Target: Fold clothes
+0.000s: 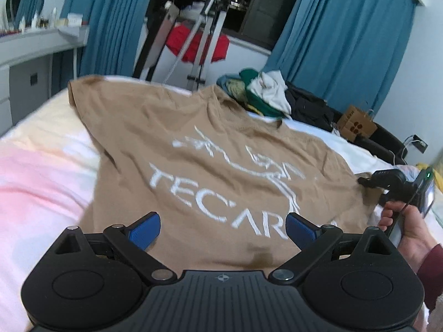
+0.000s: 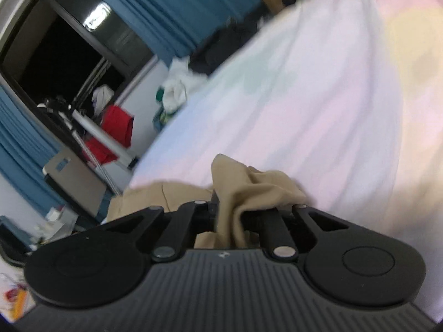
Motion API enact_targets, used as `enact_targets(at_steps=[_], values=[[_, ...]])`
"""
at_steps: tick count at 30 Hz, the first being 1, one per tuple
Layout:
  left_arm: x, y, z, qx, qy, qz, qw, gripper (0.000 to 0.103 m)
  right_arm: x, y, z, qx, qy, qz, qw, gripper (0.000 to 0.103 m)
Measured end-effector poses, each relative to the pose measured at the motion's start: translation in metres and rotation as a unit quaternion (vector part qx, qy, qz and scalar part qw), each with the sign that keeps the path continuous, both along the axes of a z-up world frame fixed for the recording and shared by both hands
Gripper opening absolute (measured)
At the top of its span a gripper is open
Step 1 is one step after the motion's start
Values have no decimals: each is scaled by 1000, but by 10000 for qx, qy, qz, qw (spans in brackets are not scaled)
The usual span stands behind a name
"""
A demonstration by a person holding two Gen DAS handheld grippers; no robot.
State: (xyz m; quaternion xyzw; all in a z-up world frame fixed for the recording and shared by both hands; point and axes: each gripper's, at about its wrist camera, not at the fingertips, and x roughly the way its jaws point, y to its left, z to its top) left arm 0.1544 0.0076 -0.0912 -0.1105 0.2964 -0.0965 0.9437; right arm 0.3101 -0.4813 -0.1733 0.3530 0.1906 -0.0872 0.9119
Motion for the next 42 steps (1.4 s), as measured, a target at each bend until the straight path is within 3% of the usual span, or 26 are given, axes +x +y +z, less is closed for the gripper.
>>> enact_targets(at_steps=[2,4,6,8,11,15,17,19,20,21,24,34,39,42], values=[[-4,4,8,42,-164,54,9998,98,-1,28,30,-1081,-124,-20,9941,11],[-8,10,15,35,-297,125,9995,98,-2,69,63,-2138,-408,94,9760,11],[-11,18,21,21,-407,242,9989,98,-4,114,89,-2891,-655,234,9548,11],[-13,27,27,-5,-492,385,9980,98,-2,159,103,-3448,-807,481,9340,11],[-14,45,35,-99,-628,608,9961,98,7,224,100,-3847,-846,1089,9127,11],[-13,64,37,-85,-752,871,9933,98,20,266,74,-3688,-416,1879,9094,14],[-9,71,32,-180,-624,924,9936,98,26,284,60,-3561,-178,2263,9065,18],[-5,76,28,-300,-515,903,9941,98,32,302,46,-3426,60,2643,9015,48],[-5,76,27,-323,-489,878,9944,98,31,306,43,-3361,89,2772,9000,75],[-4,76,25,-342,-466,850,9947,98,24,303,46,-3284,11,2830,9011,85],[-3,72,23,-289,-453,716,9960,98,7,296,64,-2920,-1,2923,9106,84],[-12,44,18,61,-459,133,9988,96,-101,242,81,-1871,258,2354,9534,84],[-6,29,15,-61,-152,-171,9997,89,-154,216,89,-1333,386,2054,9688,84],[12,15,18,-46,-45,-336,9994,81,-158,206,84,-1210,444,2006,9712,84]])
